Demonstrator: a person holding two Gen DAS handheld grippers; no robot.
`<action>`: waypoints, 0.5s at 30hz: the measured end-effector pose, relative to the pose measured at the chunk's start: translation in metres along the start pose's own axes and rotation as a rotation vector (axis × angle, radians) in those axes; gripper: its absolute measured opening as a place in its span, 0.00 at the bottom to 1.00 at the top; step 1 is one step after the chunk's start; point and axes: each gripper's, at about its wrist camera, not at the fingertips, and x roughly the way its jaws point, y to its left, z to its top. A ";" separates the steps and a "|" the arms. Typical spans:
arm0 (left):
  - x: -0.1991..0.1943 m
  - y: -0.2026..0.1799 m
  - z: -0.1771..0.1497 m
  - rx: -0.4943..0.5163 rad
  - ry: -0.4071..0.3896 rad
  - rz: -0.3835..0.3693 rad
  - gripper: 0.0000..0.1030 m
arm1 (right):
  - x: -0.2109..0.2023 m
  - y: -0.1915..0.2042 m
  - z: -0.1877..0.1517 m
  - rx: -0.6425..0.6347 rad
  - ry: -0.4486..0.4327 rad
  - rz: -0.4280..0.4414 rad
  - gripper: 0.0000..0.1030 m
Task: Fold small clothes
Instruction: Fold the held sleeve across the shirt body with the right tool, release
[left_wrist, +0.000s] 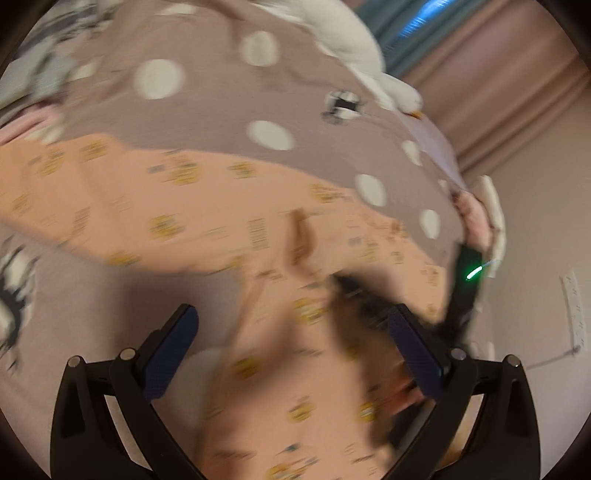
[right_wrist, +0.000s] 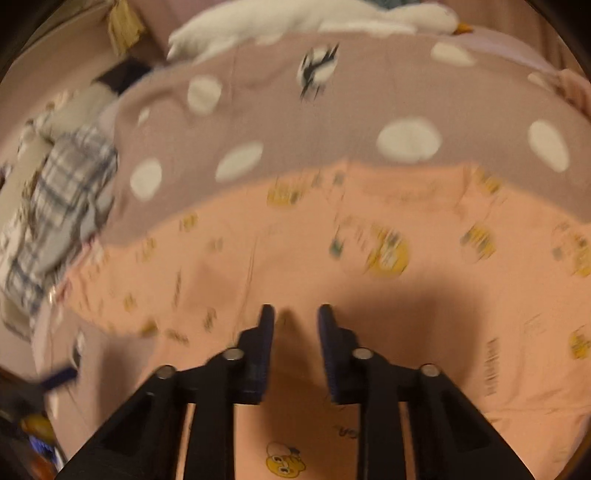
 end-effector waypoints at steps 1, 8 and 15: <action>0.011 -0.008 0.007 0.002 0.019 -0.032 0.99 | -0.002 0.002 -0.002 -0.016 -0.014 0.011 0.22; 0.073 -0.054 0.028 0.009 0.124 -0.225 0.99 | -0.054 -0.040 0.000 0.076 -0.128 0.083 0.22; 0.124 -0.051 0.030 -0.051 0.198 -0.254 0.98 | -0.072 -0.127 -0.014 0.300 -0.145 0.048 0.22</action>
